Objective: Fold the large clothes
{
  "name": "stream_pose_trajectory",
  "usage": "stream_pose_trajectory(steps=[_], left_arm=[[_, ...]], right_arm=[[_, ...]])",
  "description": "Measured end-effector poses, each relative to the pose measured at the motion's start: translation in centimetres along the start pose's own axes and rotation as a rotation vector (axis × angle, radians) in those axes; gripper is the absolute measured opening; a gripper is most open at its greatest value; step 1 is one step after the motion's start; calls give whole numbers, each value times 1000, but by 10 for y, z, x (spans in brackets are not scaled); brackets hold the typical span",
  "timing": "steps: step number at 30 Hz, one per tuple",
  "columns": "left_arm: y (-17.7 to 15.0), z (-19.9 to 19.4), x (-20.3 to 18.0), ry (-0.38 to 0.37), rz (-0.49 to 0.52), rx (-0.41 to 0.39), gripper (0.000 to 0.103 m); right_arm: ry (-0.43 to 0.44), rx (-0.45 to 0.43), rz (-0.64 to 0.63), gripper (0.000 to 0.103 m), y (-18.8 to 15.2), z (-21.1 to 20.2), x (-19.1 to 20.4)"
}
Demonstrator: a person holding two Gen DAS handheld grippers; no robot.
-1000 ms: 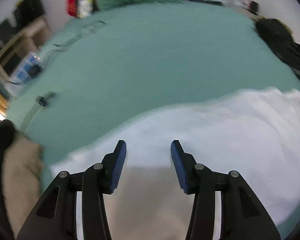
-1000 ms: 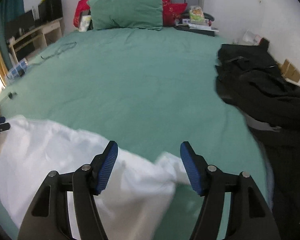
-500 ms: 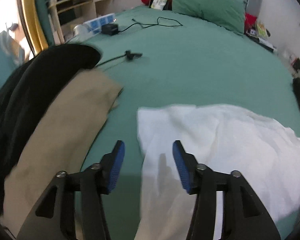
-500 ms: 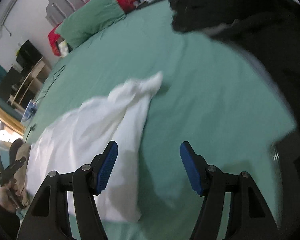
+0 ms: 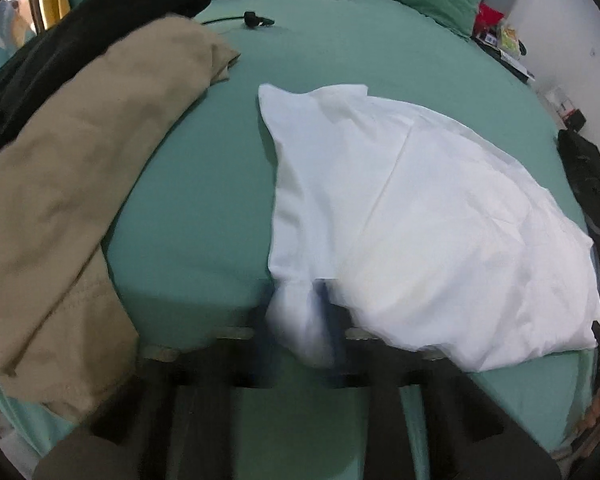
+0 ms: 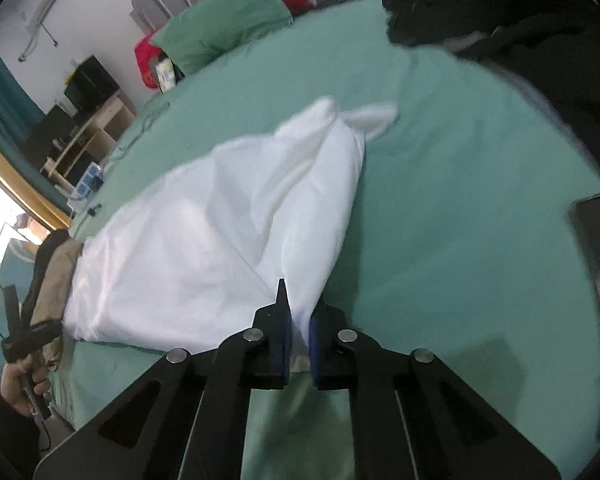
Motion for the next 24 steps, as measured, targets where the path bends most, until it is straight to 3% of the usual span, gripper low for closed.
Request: stream_pose_trajectory(steps=[9,16,19,21,24], left_arm=[[-43,-33,-9,24,-62,-67,8],[-85,-49,-2,38,-115,-26,9],[-83,-51,0,35,-113,-4,22],[-76,-56,7,37,-114,-11,49],[-61,-65,19,38,-107,-53,52]], right_arm=[[-75,-21,120,4,-36,-37,-19],[-127,21,285,4,-82,-51,-47],[-118,10,304,11,-78,-54,-51],[-131,-5,304,17,-73,-56,-52],[-176,-43,283,28,-60,-62,-53]])
Point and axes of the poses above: each gripper's, at about its wrist camera, not at the fingertips, and z roughly the way its jaws point, x to its left, y to its top, the point moved 5 cm from there along z, roughly the way its jaws point, and after that the axes turned 2 degrees about z, right-handed, at the moved point
